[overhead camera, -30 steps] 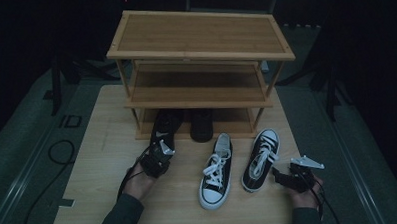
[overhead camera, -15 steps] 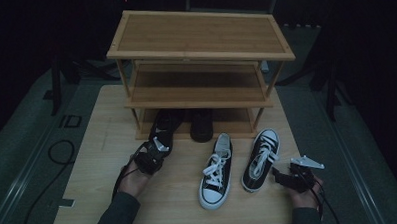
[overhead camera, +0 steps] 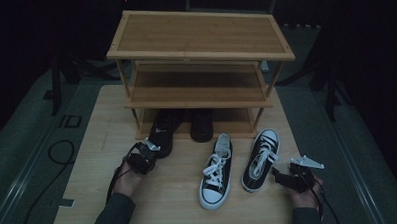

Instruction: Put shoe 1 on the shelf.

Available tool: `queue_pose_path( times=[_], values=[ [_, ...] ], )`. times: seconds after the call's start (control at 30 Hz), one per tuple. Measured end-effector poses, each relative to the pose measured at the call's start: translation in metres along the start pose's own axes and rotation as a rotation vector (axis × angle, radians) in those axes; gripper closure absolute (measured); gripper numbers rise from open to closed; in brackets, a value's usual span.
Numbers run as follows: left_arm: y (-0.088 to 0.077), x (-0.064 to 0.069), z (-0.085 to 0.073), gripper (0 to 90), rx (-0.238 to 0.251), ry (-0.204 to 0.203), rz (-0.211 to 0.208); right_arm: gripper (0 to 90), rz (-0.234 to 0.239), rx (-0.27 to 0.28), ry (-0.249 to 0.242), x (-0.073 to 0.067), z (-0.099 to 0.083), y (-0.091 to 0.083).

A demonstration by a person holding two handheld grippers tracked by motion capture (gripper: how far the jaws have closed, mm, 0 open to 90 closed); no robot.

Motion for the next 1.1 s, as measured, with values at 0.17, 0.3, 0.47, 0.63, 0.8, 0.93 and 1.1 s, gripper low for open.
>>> queue_pose_path(
  times=[0.17, 0.3, 0.47, 0.63, 0.8, 0.93, 1.1],
  values=[
    [0.002, -0.002, 0.002, 89.6, 0.003, -0.012, -0.001, 22.7, 0.0, 0.0, 0.0, 0.0, 0.0, 0.0],
    [0.005, -0.004, 0.006, 89.6, 0.009, -0.026, 0.006, 22.7, 0.0, 0.0, 0.0, 0.0, 0.0, 0.0],
    [0.008, -0.008, 0.013, 89.8, 0.023, -0.048, 0.011, 22.7, 0.0, 0.0, 0.0, 0.0, 0.0, 0.0],
    [0.011, -0.014, 0.019, 89.9, 0.027, -0.067, 0.021, 22.7, 0.0, 0.0, 0.0, 0.0, 0.0, 0.0],
    [0.015, -0.02, 0.025, 90.0, 0.025, -0.08, 0.034, 22.7, 0.0, 0.0, 0.0, 0.0, 0.0, 0.0],
    [0.014, -0.02, 0.034, 90.0, 0.037, -0.056, 0.033, 22.7, 0.0, 0.0, 0.0, 0.0, 0.0, 0.0],
    [0.016, -0.008, 0.048, 90.0, 0.043, -0.006, 0.026, 22.7, 0.0, 0.0, 0.0, 0.0, 0.0, 0.0]
  ],
)
Point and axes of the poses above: each handheld gripper's, and its own axes: y roughly forward along the jaws, z roughly out of its top, x roughly to its right, the point moved 1 cm from there along y, roughly forward along the jaws, and after that the axes turned 3 degrees about x, right-handed, at the moved point
